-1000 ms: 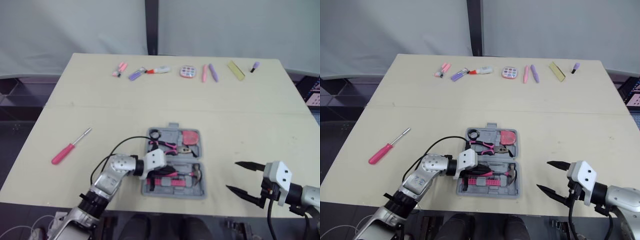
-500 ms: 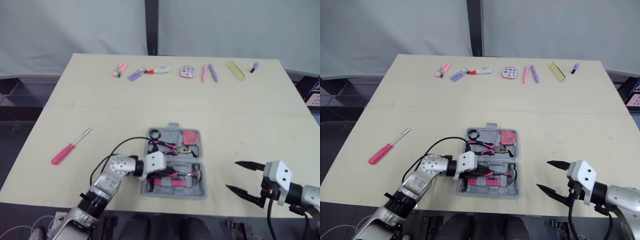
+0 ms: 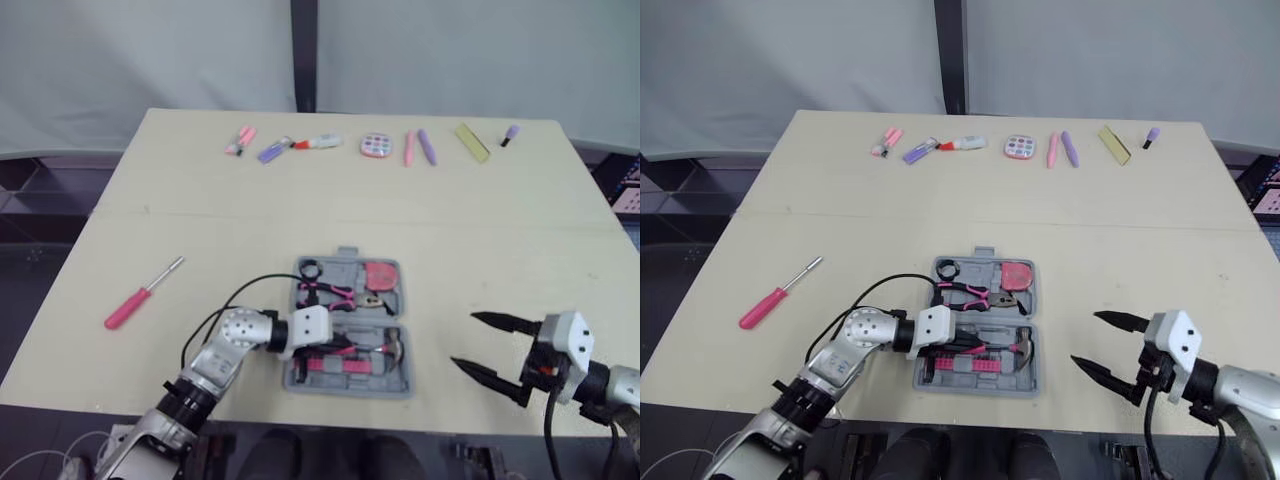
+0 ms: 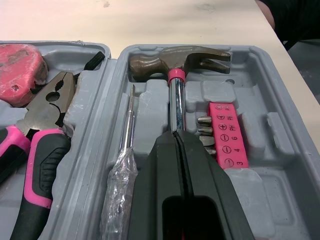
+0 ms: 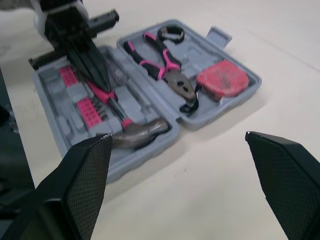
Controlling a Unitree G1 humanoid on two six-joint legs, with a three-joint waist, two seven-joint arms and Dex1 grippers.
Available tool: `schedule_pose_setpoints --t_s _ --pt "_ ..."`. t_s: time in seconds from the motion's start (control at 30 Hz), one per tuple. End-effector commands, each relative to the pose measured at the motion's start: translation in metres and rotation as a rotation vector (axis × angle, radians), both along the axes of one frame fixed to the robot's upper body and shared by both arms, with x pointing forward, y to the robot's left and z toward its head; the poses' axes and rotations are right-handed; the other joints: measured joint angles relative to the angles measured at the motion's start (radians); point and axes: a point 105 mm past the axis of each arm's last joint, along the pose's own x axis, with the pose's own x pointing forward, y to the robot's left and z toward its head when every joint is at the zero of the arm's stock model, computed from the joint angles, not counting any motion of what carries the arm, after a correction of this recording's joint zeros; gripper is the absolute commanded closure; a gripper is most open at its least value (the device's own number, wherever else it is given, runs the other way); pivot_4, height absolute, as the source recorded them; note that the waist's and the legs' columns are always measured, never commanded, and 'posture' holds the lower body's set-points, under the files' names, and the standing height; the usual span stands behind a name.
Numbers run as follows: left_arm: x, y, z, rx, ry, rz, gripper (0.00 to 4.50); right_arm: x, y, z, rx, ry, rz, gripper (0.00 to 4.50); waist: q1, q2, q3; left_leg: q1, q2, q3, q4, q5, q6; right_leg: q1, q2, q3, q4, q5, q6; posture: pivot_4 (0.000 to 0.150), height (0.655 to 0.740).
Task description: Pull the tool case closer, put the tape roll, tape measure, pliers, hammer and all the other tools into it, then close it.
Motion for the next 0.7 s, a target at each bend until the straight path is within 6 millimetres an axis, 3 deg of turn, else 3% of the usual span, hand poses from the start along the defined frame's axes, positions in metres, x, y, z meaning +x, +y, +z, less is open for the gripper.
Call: schedule_pose_setpoints --t_s 0.03,0.4,0.7 --pt "-0.012 0.016 -0.043 0.148 0.115 0.020 4.48 -0.002 0.003 0.019 0.064 -0.055 0.060 0.00 0.000 0.002 -0.002 0.000 0.000 0.000 0.000 0.000 0.000 0.000 0.000 0.000 0.000 0.000 0.000 0.150 0.7400" --pt "-0.016 0.019 -0.055 0.209 0.153 0.026 4.48 -0.015 0.002 0.003 0.013 0.016 0.152 0.00 0.002 0.004 -0.005 0.000 -0.001 0.000 0.000 0.000 0.001 0.001 0.000 0.000 -0.001 0.000 0.000 0.150 0.7400" --pt "-0.019 0.023 -0.065 0.268 0.167 0.028 4.48 -0.013 0.000 -0.004 -0.018 0.015 0.148 0.00 0.002 0.004 -0.016 0.000 -0.001 -0.001 0.000 -0.001 0.001 0.002 0.000 0.000 -0.002 0.000 0.000 0.150 0.7400"
